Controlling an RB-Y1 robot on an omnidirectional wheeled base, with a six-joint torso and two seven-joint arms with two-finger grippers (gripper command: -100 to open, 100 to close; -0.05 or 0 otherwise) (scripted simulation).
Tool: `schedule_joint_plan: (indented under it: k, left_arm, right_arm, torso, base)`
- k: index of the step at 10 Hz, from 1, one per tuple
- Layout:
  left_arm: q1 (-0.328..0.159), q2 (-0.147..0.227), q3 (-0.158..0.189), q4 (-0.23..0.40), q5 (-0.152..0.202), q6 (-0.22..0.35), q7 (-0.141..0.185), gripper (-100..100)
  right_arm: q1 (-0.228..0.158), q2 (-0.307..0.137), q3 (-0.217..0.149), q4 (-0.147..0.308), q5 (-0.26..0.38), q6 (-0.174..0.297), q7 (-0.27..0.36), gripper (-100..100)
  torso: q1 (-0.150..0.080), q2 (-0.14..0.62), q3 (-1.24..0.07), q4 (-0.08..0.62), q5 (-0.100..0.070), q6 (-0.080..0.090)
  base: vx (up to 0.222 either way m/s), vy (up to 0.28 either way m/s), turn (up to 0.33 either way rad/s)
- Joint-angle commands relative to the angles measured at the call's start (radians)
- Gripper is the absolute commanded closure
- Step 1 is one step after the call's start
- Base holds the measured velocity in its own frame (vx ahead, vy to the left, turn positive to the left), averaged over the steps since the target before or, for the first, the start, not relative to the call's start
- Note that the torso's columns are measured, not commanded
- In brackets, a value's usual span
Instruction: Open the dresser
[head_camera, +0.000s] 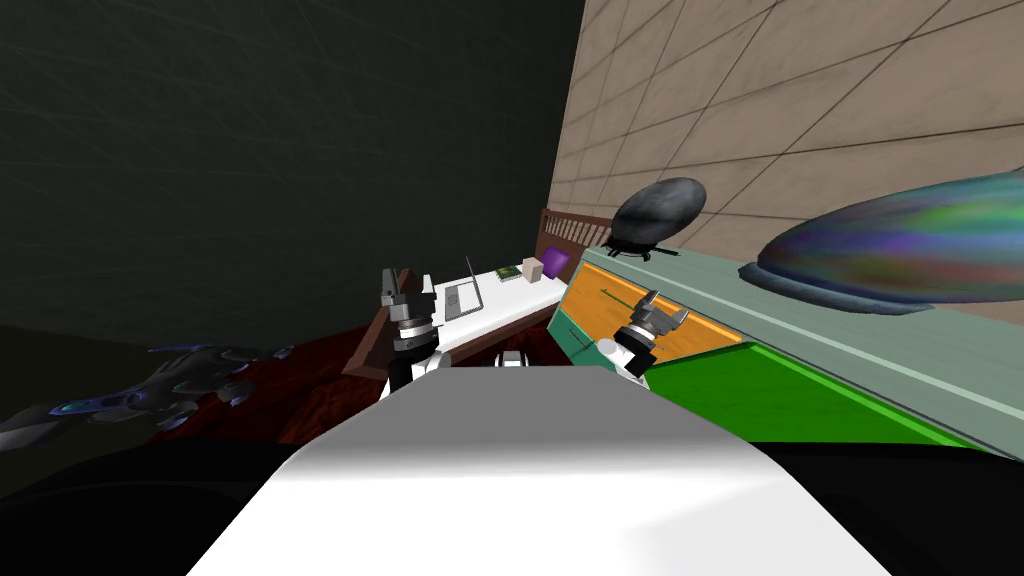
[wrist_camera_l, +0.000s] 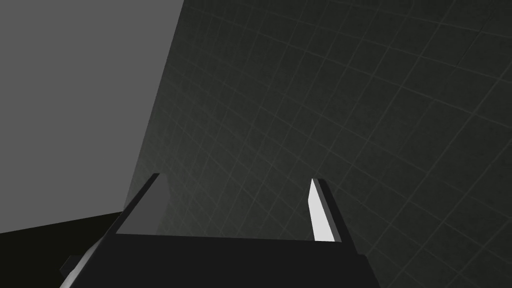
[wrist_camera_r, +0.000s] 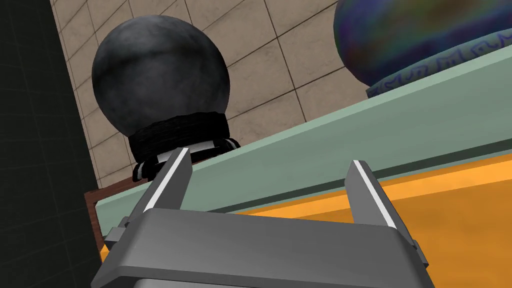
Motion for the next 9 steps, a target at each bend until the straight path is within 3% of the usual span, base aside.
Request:
schedule_joint_plan:
  k: [1, 3, 6, 9]
  left_arm:
    - [0.0, 0.0, 0.0, 0.0, 0.0, 0.0, 0.0, 0]
    - [0.0, 0.0, 0.0, 0.0, 0.0, 0.0, 0.0, 0]
    - [0.0, 0.0, 0.0, 0.0, 0.0, 0.0, 0.0, 0]
    - [0.0, 0.0, 0.0, 0.0, 0.0, 0.0, 0.0, 0]
  right_arm:
    - [-0.035, -0.004, -0.017, 0.052, -0.067, -0.012, -0.078, -100]
    - [-0.035, -0.004, -0.017, 0.052, -0.068, -0.012, -0.117, -100]
    - [-0.083, -0.007, -0.033, 0.122, -0.151, -0.027, -0.21, -100]
    - [-0.106, -0.008, -0.039, 0.157, -0.191, -0.034, -0.297, -100]
  torso:
    - [-0.001, 0.0, 0.0, 0.0, 0.0, 0.001]
    - [-0.001, 0.0, 0.0, 0.0, 0.0, 0.001]
    - [-0.001, 0.0, 0.0, 0.0, 0.0, 0.001]
    - [-0.001, 0.0, 0.0, 0.0, 0.0, 0.0]
  base:
    - [0.019, 0.029, 0.111]
    - [0.008, 0.016, 0.025]
    - [0.004, 0.022, 0.091]
    - [0.007, 0.025, 0.061]
